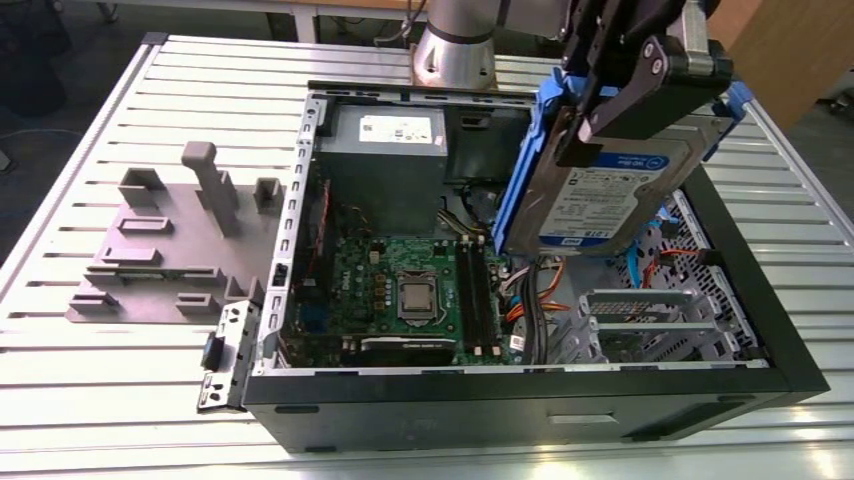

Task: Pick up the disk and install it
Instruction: 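Insert the disk into the insertion slot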

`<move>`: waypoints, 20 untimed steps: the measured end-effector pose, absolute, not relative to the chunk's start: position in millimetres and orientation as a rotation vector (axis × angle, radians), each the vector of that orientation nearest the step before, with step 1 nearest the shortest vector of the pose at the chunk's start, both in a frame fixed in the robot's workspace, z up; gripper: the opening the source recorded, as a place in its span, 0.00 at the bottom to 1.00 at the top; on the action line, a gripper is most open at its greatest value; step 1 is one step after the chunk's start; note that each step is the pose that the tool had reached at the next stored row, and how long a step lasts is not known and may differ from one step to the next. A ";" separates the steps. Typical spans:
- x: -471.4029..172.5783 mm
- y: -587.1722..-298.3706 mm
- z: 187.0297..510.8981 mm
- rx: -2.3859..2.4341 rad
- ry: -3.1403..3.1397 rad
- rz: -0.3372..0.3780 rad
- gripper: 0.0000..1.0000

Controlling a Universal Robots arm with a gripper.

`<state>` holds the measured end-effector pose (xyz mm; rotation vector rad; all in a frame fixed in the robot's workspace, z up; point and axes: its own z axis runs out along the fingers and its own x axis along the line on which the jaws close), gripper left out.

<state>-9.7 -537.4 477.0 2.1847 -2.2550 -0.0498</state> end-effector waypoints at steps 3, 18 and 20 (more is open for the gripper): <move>-9.1 -537.9 476.8 2.185 -2.255 -0.050 0.36; -8.3 -547.4 475.0 2.185 -2.255 -0.050 0.36; -7.1 -547.6 474.7 2.185 -2.255 -0.050 0.36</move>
